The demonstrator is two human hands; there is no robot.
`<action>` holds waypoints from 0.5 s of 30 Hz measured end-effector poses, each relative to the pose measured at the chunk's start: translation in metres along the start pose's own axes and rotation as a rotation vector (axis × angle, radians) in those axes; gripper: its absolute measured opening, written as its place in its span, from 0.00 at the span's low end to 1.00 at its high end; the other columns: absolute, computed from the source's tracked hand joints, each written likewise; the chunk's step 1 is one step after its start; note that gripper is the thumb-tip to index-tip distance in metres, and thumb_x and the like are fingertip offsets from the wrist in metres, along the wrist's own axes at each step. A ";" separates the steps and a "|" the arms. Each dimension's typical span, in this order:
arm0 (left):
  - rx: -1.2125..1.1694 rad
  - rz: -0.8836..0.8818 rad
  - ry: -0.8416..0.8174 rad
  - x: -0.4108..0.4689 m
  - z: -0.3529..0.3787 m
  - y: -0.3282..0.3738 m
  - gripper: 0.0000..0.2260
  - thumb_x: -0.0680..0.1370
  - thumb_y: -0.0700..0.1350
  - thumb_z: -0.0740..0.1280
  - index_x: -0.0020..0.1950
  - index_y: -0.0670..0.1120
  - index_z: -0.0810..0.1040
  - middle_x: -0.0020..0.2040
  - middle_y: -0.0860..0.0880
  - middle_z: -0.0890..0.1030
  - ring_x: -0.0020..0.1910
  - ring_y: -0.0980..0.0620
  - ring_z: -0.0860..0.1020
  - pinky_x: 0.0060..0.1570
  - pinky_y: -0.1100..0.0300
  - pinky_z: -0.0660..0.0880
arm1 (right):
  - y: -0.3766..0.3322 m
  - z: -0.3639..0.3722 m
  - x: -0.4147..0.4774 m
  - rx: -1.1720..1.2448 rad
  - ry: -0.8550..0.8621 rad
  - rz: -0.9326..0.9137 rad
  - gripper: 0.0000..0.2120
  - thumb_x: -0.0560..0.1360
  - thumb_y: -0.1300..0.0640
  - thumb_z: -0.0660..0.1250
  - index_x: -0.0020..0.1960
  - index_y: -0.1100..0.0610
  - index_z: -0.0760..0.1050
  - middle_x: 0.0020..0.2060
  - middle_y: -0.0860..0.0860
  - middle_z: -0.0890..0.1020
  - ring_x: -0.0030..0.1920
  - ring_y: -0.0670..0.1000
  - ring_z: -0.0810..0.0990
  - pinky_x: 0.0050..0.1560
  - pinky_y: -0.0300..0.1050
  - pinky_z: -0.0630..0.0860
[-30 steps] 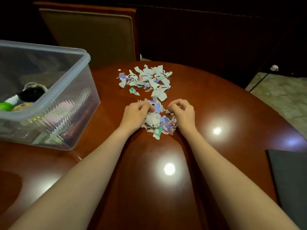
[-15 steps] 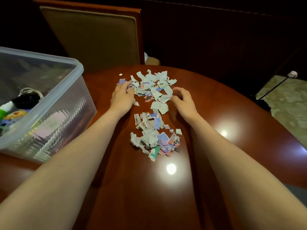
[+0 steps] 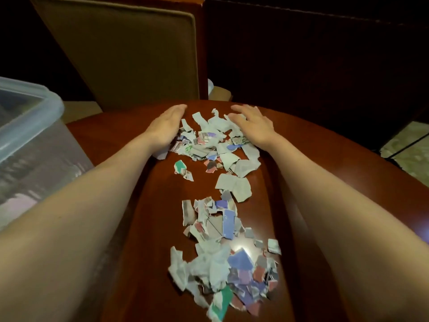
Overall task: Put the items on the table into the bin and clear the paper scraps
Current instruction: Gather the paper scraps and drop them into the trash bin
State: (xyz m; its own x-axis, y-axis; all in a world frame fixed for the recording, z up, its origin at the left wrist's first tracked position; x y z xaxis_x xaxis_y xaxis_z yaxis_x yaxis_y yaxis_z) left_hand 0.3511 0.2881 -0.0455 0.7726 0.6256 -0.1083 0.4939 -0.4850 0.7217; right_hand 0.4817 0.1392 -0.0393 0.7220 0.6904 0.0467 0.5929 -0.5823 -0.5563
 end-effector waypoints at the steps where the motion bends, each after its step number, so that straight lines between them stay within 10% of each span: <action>1: 0.000 0.036 -0.059 0.000 0.006 0.007 0.21 0.83 0.54 0.43 0.75 0.54 0.58 0.75 0.50 0.62 0.73 0.47 0.61 0.72 0.50 0.57 | -0.006 0.005 0.004 -0.050 -0.037 -0.032 0.25 0.80 0.41 0.51 0.75 0.45 0.56 0.76 0.49 0.54 0.77 0.52 0.47 0.74 0.56 0.43; 9: -0.015 0.207 -0.068 -0.011 0.021 0.027 0.16 0.83 0.51 0.47 0.65 0.56 0.70 0.66 0.52 0.73 0.64 0.52 0.70 0.59 0.58 0.64 | -0.029 0.031 -0.003 -0.203 -0.177 -0.166 0.23 0.81 0.45 0.50 0.75 0.46 0.56 0.76 0.45 0.54 0.77 0.48 0.47 0.73 0.54 0.38; 15: 0.081 0.207 -0.061 -0.021 0.029 0.029 0.20 0.83 0.52 0.46 0.74 0.54 0.60 0.77 0.54 0.54 0.77 0.52 0.51 0.74 0.52 0.50 | -0.046 0.031 -0.045 -0.059 -0.189 -0.255 0.21 0.81 0.53 0.55 0.73 0.52 0.63 0.74 0.47 0.61 0.76 0.48 0.54 0.74 0.45 0.47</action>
State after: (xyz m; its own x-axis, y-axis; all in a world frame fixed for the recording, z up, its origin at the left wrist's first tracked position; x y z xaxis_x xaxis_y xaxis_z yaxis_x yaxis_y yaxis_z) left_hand 0.3611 0.2432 -0.0419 0.8822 0.4708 -0.0068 0.3511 -0.6482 0.6757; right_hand 0.4106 0.1481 -0.0414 0.4716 0.8816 0.0203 0.7696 -0.4002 -0.4975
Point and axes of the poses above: each hand's wrist, its own x-axis towards the middle knuckle, its own z-axis out of the palm, y = z × x, the point moved 10 cm from there along x, towards the middle knuckle
